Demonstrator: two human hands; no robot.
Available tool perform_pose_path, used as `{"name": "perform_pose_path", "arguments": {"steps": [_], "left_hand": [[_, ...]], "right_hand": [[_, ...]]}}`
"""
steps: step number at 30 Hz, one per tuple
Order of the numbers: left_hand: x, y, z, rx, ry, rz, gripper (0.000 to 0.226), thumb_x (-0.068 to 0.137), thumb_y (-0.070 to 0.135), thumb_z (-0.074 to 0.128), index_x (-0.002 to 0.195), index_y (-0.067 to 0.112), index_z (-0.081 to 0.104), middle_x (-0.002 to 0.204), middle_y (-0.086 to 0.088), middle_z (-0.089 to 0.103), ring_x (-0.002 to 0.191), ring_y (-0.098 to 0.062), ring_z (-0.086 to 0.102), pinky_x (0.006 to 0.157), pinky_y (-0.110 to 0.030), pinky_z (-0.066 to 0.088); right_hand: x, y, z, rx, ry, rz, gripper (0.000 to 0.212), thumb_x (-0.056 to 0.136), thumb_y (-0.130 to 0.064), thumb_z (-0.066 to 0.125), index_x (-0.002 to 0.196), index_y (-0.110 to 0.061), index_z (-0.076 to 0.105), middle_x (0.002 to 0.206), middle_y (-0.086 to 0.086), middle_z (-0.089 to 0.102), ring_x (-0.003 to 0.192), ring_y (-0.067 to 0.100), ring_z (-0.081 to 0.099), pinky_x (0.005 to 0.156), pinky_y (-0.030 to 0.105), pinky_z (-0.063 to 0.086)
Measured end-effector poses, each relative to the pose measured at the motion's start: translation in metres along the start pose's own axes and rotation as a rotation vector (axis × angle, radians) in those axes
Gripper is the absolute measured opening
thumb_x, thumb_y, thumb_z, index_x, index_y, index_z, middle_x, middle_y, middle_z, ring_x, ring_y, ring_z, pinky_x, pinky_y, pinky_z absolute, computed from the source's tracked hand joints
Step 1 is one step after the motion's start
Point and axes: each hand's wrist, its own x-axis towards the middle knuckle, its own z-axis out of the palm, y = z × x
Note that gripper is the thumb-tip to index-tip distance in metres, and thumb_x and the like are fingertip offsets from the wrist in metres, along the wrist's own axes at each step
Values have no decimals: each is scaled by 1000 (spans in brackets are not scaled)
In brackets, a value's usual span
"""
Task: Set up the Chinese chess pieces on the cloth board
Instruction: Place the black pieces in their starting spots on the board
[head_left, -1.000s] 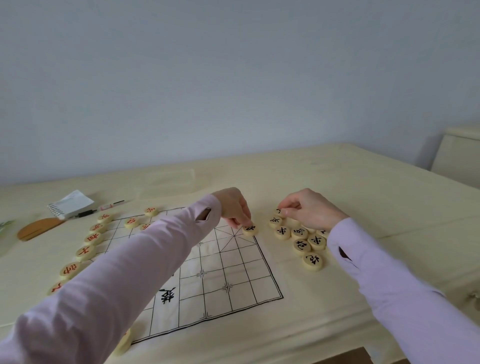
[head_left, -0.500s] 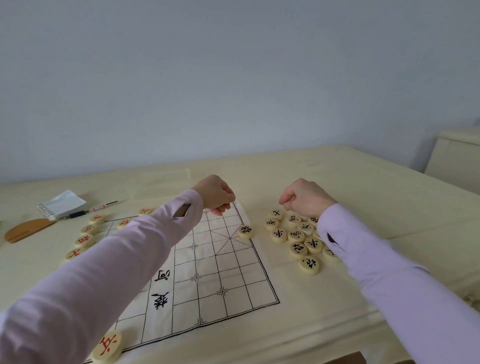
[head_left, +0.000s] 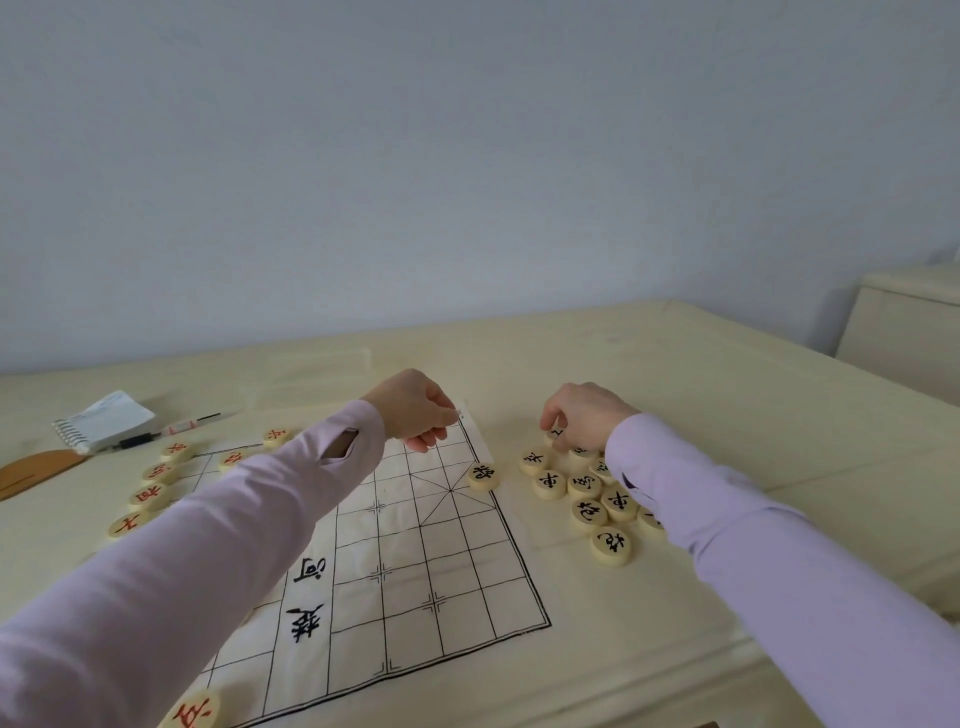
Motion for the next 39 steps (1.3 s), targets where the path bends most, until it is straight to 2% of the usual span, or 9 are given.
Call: {"name": "perform_pose_path", "arguments": {"steps": [5,12,16,19,24,29,32,36,39], "left_hand": [[1,1,4,-22,-14,0,11,91,13,55,95,8,64,70,-2,63,57,-11,58,49,-16,52],[0,4,5,-52,9,10,15,91,9,53,97,2,66,68,-2,62,57,-11,57,49,-16,51],[1,6,6,-65,38,8,17,91,8,53,96,1,67,67,-2,62,55,-11,57,48,-14,51],[2,5,6,-56,51,2,17,90,8,53,95,1,67,66,-2,62,54,-11,57,47,-15,50],[3,0,4,-33,51,-34,17,91,11,54,94,1,68,65,-1,63,54,-12,58,50,-16,52],[2,-6,7,-22,-13,-79,14,91,13,56,93,3,66,66,-2,63,55,-13,58,53,-18,54],[2,-8,8,-24,-20,-85,15,91,14,56,93,3,66,67,-2,64,57,-12,58,55,-19,55],[0,-7,8,-22,-20,-79,16,91,13,55,97,3,66,67,-2,63,57,-12,58,55,-19,55],[-2,-5,7,-14,-4,-52,18,91,13,54,99,1,66,67,-1,63,56,-12,58,53,-17,54]], "right_hand": [[1,-1,-3,-38,-31,32,45,82,-19,70,125,-12,57,126,8,56,111,26,57,88,29,45],[2,-10,-15,41,57,77,30,72,-18,79,99,-8,71,94,5,68,84,23,64,71,25,48],[5,-20,-20,649,52,74,23,79,-8,74,97,6,68,72,8,63,57,15,57,54,17,51],[9,-31,-12,922,-35,96,30,79,-1,71,104,15,63,68,9,57,57,14,54,53,16,54],[19,-51,6,872,-164,124,19,77,-4,75,87,8,64,65,9,59,54,16,56,59,21,56],[31,-59,16,651,-238,110,40,76,-10,76,108,12,64,72,11,66,61,18,59,96,37,51],[33,-61,16,545,-215,89,43,76,-15,77,109,9,64,80,12,69,60,17,60,92,35,51],[27,-63,11,402,-110,76,22,75,-16,77,92,-4,69,45,-2,58,47,12,55,74,28,53],[20,-55,-1,411,-8,51,22,78,-11,70,96,2,71,61,6,64,53,17,58,81,31,57]]}}
